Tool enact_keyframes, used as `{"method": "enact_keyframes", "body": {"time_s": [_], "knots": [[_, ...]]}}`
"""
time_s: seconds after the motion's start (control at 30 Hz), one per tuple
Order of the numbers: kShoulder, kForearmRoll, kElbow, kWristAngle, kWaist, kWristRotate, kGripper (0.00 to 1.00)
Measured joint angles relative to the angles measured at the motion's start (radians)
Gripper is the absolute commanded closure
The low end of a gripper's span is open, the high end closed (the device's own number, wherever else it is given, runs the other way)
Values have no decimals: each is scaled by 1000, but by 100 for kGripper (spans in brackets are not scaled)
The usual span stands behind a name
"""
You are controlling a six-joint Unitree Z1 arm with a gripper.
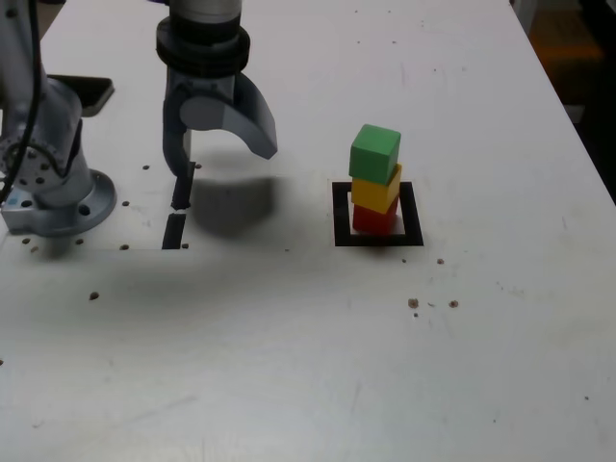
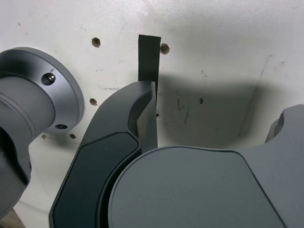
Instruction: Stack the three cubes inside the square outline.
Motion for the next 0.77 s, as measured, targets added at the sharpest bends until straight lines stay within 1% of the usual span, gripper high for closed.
{"method": "enact_keyframes", "body": {"time_s": [0.2,0.47,0.77], "knots": [[-4,-29,24,-11,0,-10,5],[-4,-102,68,-15,0,-11,3],[-4,-132,88,-22,0,-11,3]]}}
